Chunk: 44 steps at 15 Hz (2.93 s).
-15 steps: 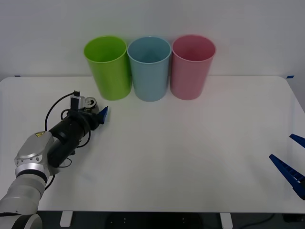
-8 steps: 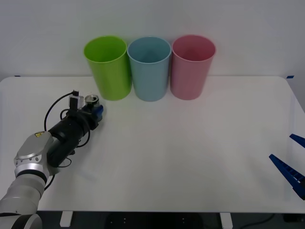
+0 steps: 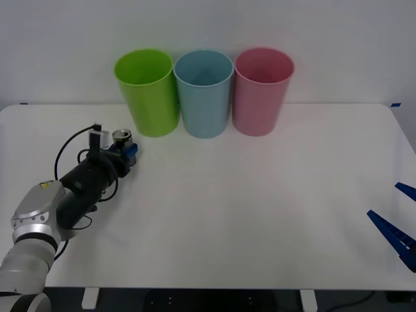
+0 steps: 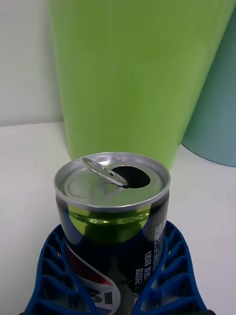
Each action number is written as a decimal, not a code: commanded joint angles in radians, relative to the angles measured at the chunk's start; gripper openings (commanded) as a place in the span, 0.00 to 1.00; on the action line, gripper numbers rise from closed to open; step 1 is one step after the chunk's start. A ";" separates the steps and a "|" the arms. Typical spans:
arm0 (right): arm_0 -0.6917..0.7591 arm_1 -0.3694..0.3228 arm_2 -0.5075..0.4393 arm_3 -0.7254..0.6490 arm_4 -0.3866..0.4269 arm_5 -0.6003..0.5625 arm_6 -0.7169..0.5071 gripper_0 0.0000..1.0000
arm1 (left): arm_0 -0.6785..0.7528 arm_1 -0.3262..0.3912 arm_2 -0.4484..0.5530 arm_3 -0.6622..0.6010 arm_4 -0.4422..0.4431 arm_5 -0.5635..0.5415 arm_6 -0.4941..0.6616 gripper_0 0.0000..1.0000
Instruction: Grasp the object on the table and drop it into the matching bin: aluminum can to the light blue bin, PET bottle to the pink bin.
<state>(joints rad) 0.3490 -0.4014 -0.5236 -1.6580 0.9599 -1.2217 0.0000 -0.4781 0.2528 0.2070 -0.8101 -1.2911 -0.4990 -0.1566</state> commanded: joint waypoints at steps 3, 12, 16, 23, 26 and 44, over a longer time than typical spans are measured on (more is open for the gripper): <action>0.000 0.000 0.000 0.000 0.000 0.000 0.000 1.00 | 0.090 0.017 -0.001 -0.132 0.047 -0.070 0.015 0.00; 0.000 0.000 0.000 0.000 0.000 0.000 0.000 1.00 | 0.340 0.017 -0.023 -0.564 0.127 -0.128 0.095 0.00; 0.000 0.000 0.000 0.000 0.000 0.000 0.000 1.00 | 0.404 0.019 -0.035 -0.712 0.187 -0.128 0.140 0.00; 0.000 0.000 0.000 0.000 0.000 0.000 0.000 1.00 | 0.380 0.020 -0.074 -0.842 0.223 -0.033 0.189 0.00; 0.000 0.000 0.000 0.000 0.000 0.000 0.000 1.00 | 0.326 0.028 -0.144 -0.868 0.242 0.096 0.213 0.00; 0.000 0.000 0.000 0.000 0.000 0.000 0.000 1.00 | -0.353 -0.044 -0.279 -0.241 0.026 0.313 0.348 0.00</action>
<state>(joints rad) 0.3491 -0.4014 -0.5236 -1.6581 0.9599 -1.2217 0.0001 -0.8022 0.2273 -0.0709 -1.0840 -1.2424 -0.2121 0.1979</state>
